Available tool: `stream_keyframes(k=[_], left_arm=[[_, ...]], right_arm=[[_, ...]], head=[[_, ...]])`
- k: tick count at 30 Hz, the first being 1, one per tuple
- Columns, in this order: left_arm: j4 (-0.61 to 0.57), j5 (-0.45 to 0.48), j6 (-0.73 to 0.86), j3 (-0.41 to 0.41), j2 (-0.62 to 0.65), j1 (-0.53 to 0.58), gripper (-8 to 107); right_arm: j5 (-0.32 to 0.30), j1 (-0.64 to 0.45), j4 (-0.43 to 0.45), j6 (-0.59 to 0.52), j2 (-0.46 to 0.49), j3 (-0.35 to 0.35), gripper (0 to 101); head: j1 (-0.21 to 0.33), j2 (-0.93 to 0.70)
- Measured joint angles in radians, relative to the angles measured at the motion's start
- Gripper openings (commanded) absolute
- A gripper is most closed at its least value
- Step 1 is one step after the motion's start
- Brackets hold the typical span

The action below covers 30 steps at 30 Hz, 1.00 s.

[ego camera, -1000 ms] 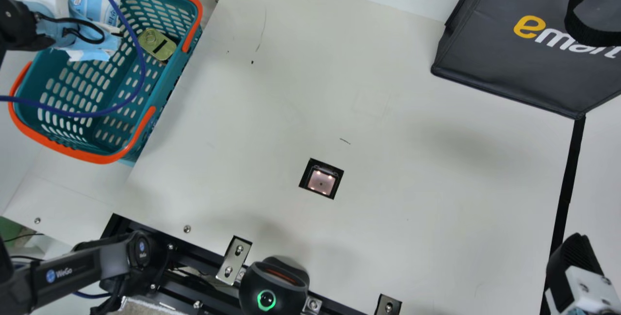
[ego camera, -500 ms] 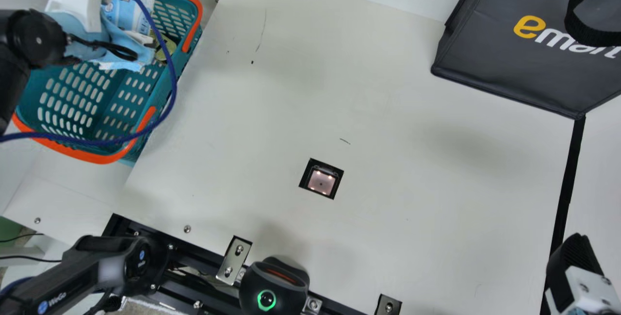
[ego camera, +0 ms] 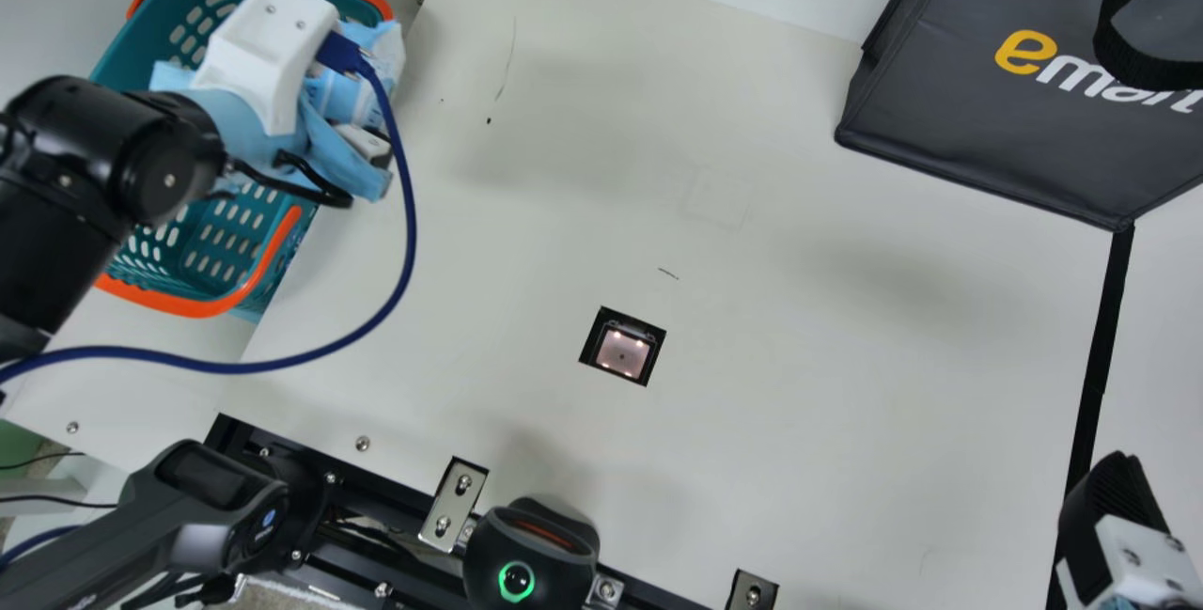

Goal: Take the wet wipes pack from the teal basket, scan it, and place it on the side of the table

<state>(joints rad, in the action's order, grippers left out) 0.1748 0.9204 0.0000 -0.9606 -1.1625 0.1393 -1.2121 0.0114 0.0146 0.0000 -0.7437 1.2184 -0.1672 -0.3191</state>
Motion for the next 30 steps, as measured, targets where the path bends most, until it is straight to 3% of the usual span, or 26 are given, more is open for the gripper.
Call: stream_keyframes(k=[18,30], left_arm=[[0.100,0.056,-0.287,0.056,0.011,0.448,-8],[0.074,-0.034,-0.249,0.119,0.003,0.678,-8]], right_arm=[[-0.001,0.000,0.000,0.000,0.000,0.000,95],[-0.001,0.000,0.000,0.000,0.000,0.000,95]], head=[[0.000,0.000],[0.000,0.002]])
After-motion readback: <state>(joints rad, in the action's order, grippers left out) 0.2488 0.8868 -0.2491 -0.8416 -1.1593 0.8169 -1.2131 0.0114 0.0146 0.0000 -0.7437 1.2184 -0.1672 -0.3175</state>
